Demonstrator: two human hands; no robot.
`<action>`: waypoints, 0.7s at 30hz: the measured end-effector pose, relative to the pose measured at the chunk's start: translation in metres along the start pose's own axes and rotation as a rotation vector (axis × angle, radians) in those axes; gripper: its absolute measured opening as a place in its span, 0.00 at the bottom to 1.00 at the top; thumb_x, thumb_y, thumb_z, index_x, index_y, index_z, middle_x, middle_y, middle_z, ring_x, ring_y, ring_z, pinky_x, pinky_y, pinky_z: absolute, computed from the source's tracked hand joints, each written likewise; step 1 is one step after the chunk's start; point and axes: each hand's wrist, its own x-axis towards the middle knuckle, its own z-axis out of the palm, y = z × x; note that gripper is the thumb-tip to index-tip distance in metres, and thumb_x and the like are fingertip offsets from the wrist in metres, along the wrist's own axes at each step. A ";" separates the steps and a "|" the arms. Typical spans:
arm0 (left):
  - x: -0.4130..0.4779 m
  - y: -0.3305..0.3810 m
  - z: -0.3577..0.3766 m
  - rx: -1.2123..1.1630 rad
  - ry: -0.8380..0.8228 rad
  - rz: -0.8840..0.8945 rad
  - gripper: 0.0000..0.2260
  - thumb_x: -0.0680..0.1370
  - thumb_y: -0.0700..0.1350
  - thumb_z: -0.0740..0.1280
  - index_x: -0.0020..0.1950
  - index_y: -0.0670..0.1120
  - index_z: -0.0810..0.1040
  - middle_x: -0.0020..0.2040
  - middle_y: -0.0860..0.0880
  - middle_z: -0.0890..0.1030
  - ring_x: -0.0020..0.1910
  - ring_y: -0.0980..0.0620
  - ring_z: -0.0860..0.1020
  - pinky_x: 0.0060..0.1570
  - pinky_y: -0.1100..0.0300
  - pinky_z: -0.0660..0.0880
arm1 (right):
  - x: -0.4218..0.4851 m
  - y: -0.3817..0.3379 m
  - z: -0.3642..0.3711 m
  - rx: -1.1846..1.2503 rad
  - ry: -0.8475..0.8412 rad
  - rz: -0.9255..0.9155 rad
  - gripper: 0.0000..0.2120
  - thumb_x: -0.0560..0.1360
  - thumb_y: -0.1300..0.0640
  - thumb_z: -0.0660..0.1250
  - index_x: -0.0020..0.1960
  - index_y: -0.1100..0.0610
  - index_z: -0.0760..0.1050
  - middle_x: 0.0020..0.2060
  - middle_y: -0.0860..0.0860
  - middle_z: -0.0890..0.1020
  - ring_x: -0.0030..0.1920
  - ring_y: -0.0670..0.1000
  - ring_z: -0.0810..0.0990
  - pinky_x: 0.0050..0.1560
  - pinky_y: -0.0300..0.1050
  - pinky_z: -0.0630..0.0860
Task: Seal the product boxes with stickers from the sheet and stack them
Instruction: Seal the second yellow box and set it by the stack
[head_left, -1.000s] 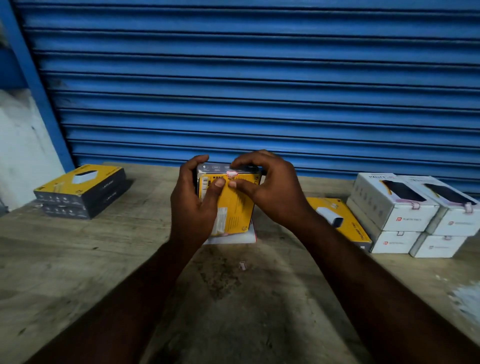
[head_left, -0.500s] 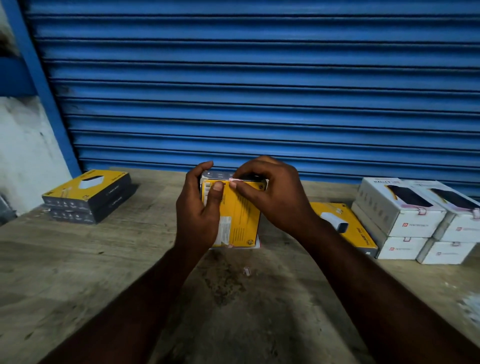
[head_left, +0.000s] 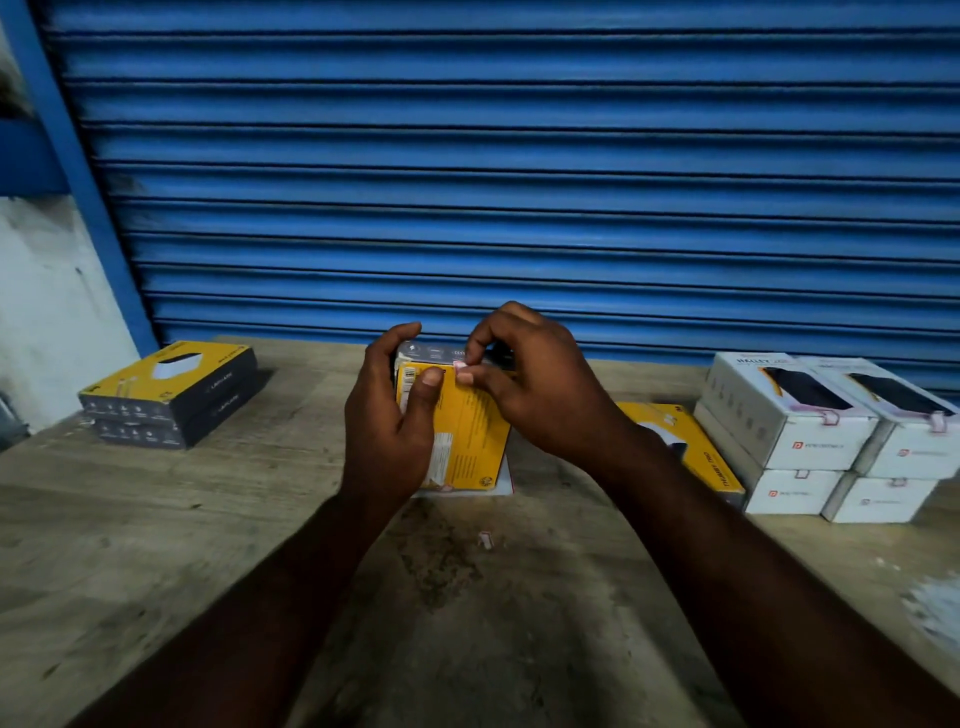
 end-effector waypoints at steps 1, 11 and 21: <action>0.000 0.000 0.000 -0.001 -0.001 0.004 0.23 0.80 0.57 0.60 0.71 0.46 0.69 0.52 0.51 0.80 0.48 0.58 0.81 0.46 0.66 0.77 | 0.000 0.000 0.000 0.000 0.003 -0.009 0.07 0.72 0.55 0.73 0.48 0.53 0.76 0.45 0.46 0.76 0.48 0.47 0.75 0.48 0.43 0.72; 0.001 0.004 -0.001 0.033 -0.020 0.048 0.21 0.80 0.57 0.60 0.70 0.49 0.69 0.54 0.49 0.81 0.50 0.56 0.81 0.49 0.56 0.79 | 0.000 -0.011 -0.008 -0.073 -0.165 -0.044 0.10 0.75 0.59 0.67 0.50 0.45 0.71 0.48 0.48 0.72 0.51 0.50 0.72 0.47 0.56 0.75; 0.002 0.002 -0.003 0.037 -0.036 0.059 0.21 0.80 0.56 0.60 0.70 0.50 0.68 0.54 0.50 0.80 0.50 0.57 0.80 0.49 0.60 0.78 | 0.001 -0.010 -0.010 -0.053 -0.174 -0.043 0.11 0.74 0.55 0.70 0.55 0.47 0.73 0.49 0.50 0.74 0.52 0.50 0.73 0.51 0.53 0.74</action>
